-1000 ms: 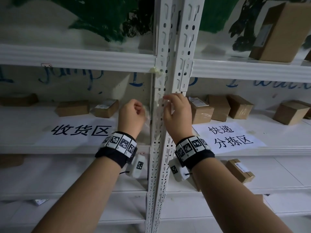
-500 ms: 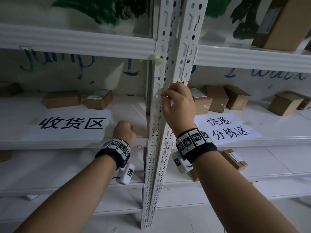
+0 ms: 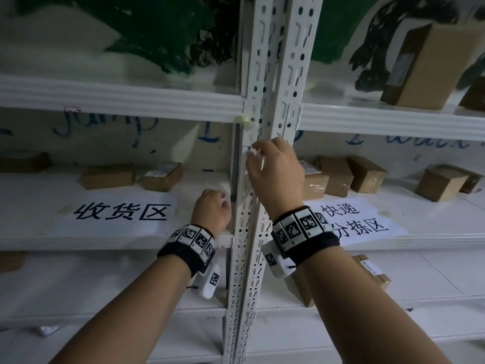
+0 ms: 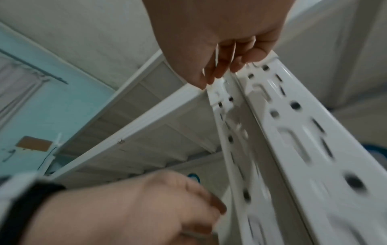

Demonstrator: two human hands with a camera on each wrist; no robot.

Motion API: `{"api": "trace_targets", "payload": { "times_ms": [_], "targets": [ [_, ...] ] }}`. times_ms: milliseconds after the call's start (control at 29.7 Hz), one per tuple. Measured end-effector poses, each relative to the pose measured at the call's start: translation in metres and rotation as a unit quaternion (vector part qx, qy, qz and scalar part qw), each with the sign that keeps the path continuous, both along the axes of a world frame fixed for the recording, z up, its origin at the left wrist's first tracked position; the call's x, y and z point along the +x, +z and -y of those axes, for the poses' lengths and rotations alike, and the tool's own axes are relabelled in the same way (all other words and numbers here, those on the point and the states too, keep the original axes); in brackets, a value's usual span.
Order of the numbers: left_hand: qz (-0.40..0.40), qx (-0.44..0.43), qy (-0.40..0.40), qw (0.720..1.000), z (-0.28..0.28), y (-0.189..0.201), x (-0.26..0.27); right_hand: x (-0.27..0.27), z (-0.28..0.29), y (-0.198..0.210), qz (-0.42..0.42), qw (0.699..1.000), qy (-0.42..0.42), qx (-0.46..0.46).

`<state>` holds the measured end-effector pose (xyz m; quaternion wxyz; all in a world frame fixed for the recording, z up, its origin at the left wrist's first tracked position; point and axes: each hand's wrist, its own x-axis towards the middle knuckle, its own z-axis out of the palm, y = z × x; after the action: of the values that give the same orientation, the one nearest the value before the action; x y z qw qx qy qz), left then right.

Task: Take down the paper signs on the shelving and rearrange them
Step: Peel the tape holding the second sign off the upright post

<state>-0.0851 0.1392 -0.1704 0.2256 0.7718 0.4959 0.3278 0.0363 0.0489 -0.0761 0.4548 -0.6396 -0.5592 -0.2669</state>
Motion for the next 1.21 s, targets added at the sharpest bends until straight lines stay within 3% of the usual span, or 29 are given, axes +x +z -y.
{"api": "trace_targets", "payload": {
  "times_ms": [67,135,270,371,540,742,911,1113,1214],
  "targets": [
    [0.161,0.005,-0.019,0.987,0.012,0.035,0.005,-0.004,0.000,0.023,0.013,0.999,0.010,0.047],
    [0.336,-0.047,-0.042,0.940,0.022,0.074,0.010,-0.004,-0.003,0.046,0.017,0.998,0.011,0.063],
    [0.443,0.004,-0.029,0.896,0.022,0.134,0.018,0.003,-0.015,0.068,0.042,0.999,-0.012,-0.009],
    [0.442,-0.008,-0.040,0.896,0.016,0.140,0.021,0.008,-0.020,0.064,0.076,0.997,-0.020,-0.003],
    [0.370,0.049,-0.048,0.926,0.022,0.139,0.022,0.012,-0.030,0.051,0.093,0.993,-0.035,0.062],
    [0.336,0.090,-0.046,0.936,0.018,0.140,0.024,0.012,-0.036,0.044,0.099,0.993,-0.031,0.049],
    [0.340,0.091,-0.041,0.935,0.015,0.137,0.023,0.012,-0.035,0.047,0.032,0.998,0.016,0.047],
    [0.339,0.092,-0.051,0.935,0.014,0.135,0.020,0.018,-0.040,0.031,0.079,0.990,-0.001,0.118],
    [0.331,0.079,-0.045,0.939,0.009,0.126,0.015,0.013,-0.038,0.021,0.088,0.992,-0.005,0.095]
  ]
}}
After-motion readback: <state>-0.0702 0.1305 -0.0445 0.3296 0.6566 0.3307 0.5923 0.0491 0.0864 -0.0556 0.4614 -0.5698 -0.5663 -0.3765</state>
